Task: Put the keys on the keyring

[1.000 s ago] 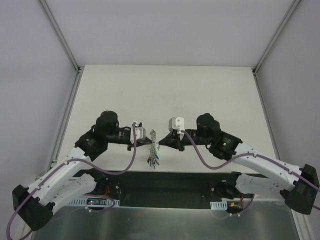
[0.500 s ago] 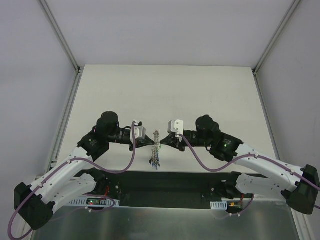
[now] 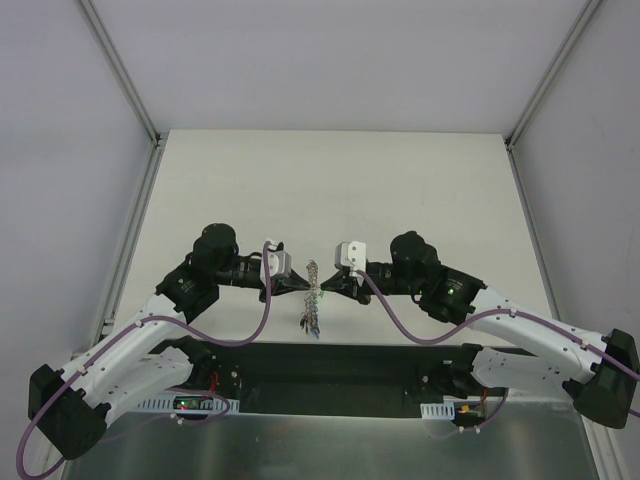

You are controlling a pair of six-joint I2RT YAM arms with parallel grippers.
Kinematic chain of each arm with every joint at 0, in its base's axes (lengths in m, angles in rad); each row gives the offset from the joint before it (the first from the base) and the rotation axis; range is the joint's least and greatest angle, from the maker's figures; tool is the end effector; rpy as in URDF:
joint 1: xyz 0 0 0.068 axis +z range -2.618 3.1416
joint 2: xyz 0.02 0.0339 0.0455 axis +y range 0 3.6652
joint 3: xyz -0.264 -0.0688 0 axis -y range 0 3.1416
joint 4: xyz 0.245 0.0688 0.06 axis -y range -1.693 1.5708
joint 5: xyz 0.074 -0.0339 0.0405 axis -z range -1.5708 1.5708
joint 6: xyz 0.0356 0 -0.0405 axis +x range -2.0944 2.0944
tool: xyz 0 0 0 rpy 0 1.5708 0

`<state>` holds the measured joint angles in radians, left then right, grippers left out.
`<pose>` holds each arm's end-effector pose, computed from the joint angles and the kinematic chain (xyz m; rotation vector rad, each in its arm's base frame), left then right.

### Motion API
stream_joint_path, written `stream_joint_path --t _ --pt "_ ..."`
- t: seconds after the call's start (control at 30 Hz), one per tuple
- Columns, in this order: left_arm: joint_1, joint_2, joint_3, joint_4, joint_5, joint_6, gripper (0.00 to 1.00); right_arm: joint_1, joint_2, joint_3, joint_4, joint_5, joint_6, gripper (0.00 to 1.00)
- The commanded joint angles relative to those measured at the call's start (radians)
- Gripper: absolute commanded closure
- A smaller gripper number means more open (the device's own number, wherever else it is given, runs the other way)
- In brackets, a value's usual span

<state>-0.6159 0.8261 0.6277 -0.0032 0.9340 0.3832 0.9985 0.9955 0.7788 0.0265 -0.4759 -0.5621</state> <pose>0.1356 -0.1310 0.2991 1.3934 1.1286 -0.9875 0.1121 0.2041 0.3210 -1.4910 1.0044 0.7325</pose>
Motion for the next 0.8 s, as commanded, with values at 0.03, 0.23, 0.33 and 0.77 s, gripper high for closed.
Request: stream_joint_path --t 0.03,0.23,0.33,0.77 --pt "-0.004 -0.01 0.007 0.077 0.043 -0.004 1.0 0.009 -0.028 -0.003 0.055 0.013 -0.009 0.99" --pt "-0.005 -0.01 0.007 0.077 0.045 -0.004 1.0 0.015 -0.023 -0.001 0.059 0.011 -0.007 0.99" --pt "-0.005 -0.008 0.009 0.077 0.046 -0.004 1.0 0.017 -0.018 0.004 0.061 0.011 -0.005 0.99" --pt "-0.005 -0.007 0.01 0.077 0.048 -0.004 1.0 0.025 -0.005 0.011 0.062 0.033 0.001 0.99"
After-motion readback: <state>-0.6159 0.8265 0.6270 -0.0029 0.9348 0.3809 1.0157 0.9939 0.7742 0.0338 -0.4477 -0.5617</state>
